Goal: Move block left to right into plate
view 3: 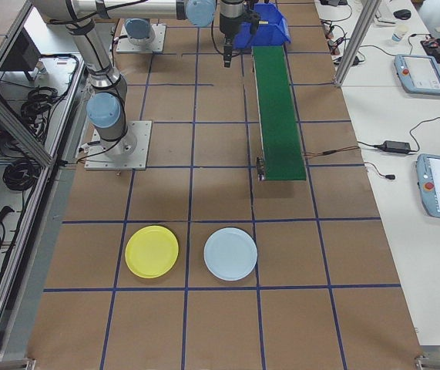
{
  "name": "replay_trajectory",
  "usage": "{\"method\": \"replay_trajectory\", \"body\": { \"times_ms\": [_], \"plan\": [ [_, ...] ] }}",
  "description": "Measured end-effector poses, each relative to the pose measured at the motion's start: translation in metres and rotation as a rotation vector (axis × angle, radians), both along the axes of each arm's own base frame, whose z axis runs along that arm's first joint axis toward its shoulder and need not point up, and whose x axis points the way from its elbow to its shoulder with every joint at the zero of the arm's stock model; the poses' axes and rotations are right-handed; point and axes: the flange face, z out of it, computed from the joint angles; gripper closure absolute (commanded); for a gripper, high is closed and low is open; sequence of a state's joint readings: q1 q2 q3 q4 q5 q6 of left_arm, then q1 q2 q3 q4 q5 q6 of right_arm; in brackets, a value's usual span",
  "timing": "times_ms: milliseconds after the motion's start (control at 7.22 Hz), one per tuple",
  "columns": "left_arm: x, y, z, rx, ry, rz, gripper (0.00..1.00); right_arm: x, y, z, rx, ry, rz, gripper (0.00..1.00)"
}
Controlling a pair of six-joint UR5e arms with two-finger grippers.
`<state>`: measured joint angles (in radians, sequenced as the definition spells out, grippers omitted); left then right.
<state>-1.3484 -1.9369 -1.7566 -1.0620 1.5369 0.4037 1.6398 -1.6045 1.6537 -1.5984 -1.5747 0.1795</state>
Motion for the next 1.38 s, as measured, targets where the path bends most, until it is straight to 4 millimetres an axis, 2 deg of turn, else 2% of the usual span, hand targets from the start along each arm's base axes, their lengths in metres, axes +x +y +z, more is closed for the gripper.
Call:
{"method": "replay_trajectory", "body": {
  "times_ms": [277, 415, 554, 692, 831, 969, 1108, 1246, 1385],
  "plan": [
    [0.000, -0.002, -0.005, 0.001, -0.001, 0.000, 0.00, 0.000, 0.000, 0.000, 0.000, 0.000, 0.000, 0.00],
    [0.001, -0.003, -0.012, -0.002, -0.001, 0.000, 0.34, 0.000, 0.000, 0.000, 0.000, 0.001, 0.000, 0.00],
    [0.001, -0.003, -0.017, -0.008, -0.002, -0.002, 0.75, 0.000, 0.000, 0.000, 0.000, 0.001, 0.000, 0.00],
    [0.001, -0.005, -0.016, -0.017, -0.005, -0.007, 0.80, 0.000, 0.000, 0.000, 0.001, 0.001, 0.000, 0.00],
    [0.002, -0.007, -0.010, -0.033, -0.010, -0.008, 0.80, 0.000, 0.000, -0.001, 0.001, 0.001, 0.000, 0.00],
    [0.003, -0.008, 0.007, -0.062, -0.023, -0.007, 0.79, 0.000, 0.000, -0.001, 0.001, 0.001, 0.000, 0.00],
    [0.003, -0.006, 0.037, -0.112, -0.046, -0.007, 0.78, 0.000, 0.000, -0.001, 0.002, 0.001, 0.000, 0.00],
    [-0.002, 0.002, 0.078, -0.178, -0.066, -0.012, 0.76, 0.000, 0.000, -0.001, 0.002, 0.001, 0.000, 0.00],
    [-0.015, 0.017, 0.123, -0.248, -0.074, -0.028, 0.76, 0.000, 0.000, -0.001, 0.002, 0.001, 0.000, 0.00]
  ]
}}
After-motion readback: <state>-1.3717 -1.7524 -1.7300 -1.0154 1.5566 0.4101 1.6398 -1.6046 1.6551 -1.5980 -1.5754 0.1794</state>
